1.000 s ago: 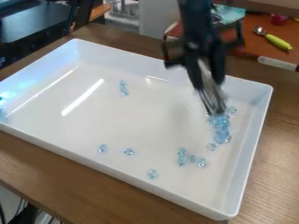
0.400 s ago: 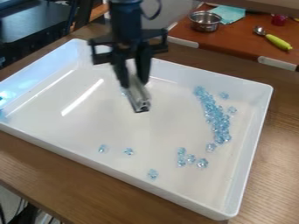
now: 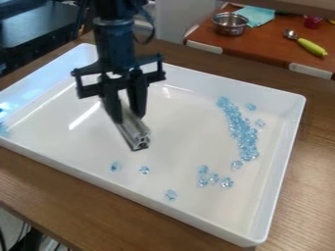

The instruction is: Sweep into pile

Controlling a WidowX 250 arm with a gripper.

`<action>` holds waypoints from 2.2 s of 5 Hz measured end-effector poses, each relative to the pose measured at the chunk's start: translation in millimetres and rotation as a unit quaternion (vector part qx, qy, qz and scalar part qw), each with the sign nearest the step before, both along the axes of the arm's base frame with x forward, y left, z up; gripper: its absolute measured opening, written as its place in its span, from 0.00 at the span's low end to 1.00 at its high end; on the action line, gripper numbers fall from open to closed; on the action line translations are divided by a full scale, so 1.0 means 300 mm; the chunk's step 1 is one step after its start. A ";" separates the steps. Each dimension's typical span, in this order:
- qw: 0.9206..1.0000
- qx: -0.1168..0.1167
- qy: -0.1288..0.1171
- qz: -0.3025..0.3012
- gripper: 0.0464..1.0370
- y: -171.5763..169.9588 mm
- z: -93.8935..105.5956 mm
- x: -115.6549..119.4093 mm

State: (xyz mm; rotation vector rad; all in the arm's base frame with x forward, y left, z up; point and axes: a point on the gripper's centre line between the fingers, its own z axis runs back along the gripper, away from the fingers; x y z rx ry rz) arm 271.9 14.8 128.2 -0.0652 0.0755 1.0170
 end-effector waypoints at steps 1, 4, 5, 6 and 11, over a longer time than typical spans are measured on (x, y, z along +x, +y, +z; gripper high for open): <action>1.000 -0.004 0.009 0.024 0.29 -0.014 -0.033 -0.034; 0.997 0.078 -0.009 0.018 0.29 -0.092 -0.126 -0.033; 0.996 0.089 -0.011 0.020 0.29 -0.102 -0.132 -0.010; 0.995 0.087 -0.019 0.032 0.29 -0.113 -0.130 0.060; 0.994 0.036 -0.002 0.099 0.29 -0.274 -0.086 0.368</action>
